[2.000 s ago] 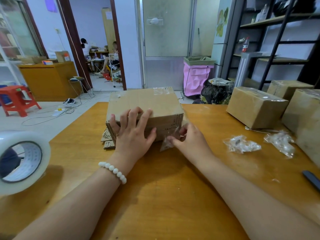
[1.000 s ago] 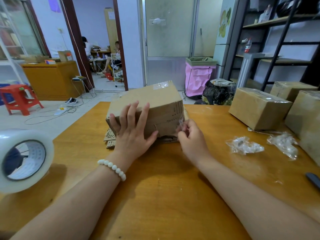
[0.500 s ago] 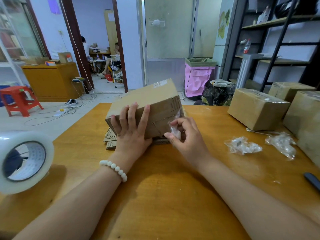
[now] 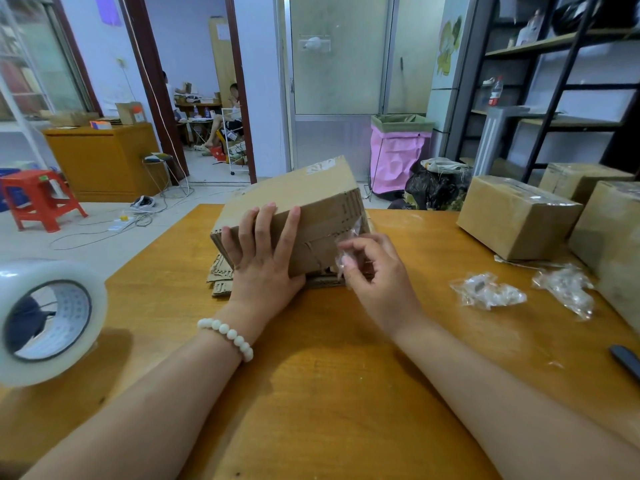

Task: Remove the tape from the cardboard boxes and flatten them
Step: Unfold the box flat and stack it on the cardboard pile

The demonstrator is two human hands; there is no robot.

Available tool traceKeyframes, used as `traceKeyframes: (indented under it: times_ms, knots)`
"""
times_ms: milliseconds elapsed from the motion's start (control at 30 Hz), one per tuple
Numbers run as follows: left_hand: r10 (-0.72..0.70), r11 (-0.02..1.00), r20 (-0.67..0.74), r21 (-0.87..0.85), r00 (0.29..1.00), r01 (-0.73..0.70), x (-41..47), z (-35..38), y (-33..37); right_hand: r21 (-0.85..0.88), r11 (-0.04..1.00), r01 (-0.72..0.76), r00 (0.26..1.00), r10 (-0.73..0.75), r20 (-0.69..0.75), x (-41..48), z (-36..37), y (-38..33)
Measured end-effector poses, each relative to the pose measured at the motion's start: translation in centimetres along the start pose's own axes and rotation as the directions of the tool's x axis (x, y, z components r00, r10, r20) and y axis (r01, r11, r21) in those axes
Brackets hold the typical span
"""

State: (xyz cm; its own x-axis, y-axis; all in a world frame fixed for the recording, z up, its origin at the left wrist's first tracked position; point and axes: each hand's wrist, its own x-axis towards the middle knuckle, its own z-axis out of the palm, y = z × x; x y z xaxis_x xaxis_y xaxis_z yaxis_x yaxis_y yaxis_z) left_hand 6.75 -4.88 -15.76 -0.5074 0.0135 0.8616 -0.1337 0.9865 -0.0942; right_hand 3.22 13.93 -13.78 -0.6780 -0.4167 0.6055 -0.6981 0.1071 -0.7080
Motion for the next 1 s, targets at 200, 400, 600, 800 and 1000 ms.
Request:
traceKeyframes:
  times_ms: [200,400,600,800,1000]
  knots:
    - [0.023,1.0,0.017,-0.01,1.0,-0.022,0.0,0.0,0.0,0.01,0.987,-0.158,0.981,0.158,-0.116,0.3,-0.1,-0.2]
    - [0.04,0.999,-0.018,-0.008,0.999,-0.04,0.0,-0.1,0.0,-0.152,0.977,-0.149,0.985,0.133,-0.11,0.7,-0.3,0.3]
    - [0.027,0.998,-0.021,-0.062,0.999,-0.028,0.1,-0.3,0.2,-0.079,0.99,-0.12,0.98,0.106,-0.168,0.7,-0.8,0.4]
    - [-0.059,0.992,-0.011,-0.116,0.998,0.057,0.1,-0.4,0.0,0.015,0.999,-0.035,0.98,0.038,-0.198,0.9,-1.4,-0.5]
    - [-0.136,0.982,-0.041,-0.141,0.99,0.129,0.2,-0.6,0.0,0.326,0.93,-0.17,0.953,0.239,-0.185,1.2,-1.7,-0.5]
